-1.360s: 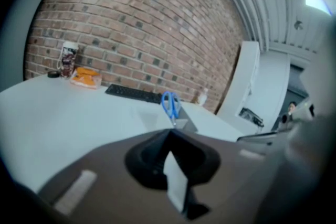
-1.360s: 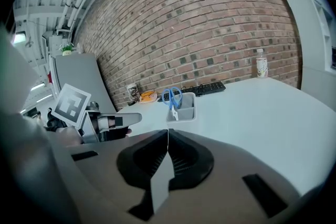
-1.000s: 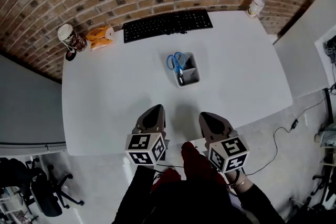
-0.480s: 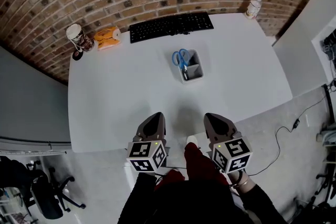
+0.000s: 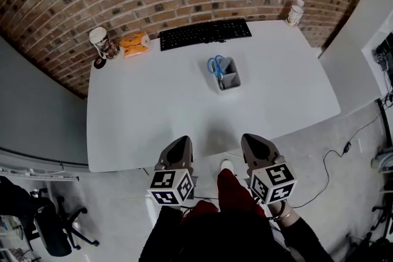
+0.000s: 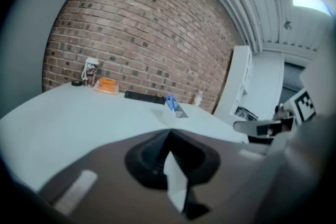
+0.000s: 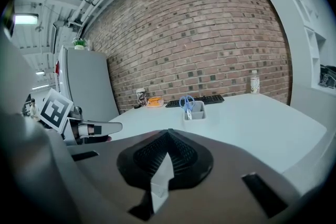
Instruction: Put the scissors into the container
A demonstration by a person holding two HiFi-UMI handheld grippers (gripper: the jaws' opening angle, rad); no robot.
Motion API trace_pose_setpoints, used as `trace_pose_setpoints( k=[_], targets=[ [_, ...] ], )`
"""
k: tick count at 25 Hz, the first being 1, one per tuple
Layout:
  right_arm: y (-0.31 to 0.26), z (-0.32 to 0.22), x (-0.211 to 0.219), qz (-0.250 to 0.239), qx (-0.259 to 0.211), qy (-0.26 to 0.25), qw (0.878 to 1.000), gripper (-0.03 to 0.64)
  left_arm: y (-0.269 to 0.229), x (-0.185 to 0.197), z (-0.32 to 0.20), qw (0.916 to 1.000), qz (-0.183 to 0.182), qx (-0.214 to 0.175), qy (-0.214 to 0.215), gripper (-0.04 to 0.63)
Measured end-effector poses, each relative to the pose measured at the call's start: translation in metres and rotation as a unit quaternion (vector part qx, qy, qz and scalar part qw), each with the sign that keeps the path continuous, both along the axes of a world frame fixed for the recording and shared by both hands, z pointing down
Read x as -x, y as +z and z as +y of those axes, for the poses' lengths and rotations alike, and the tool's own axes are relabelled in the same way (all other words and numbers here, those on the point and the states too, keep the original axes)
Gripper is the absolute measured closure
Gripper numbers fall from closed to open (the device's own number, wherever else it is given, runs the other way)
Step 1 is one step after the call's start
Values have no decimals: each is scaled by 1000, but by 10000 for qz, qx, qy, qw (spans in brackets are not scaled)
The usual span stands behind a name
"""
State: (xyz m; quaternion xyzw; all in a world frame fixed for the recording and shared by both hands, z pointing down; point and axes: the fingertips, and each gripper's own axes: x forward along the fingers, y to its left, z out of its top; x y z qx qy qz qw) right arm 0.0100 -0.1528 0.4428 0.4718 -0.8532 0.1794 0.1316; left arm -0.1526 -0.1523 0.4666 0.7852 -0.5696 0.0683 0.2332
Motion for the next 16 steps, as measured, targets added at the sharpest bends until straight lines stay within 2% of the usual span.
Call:
trace_pose_setpoints(
  k=[16],
  targets=[
    [-17,60,8,13,-218,19,9998,609,-25,18,60,9996,-51,-289,21,592]
  ],
)
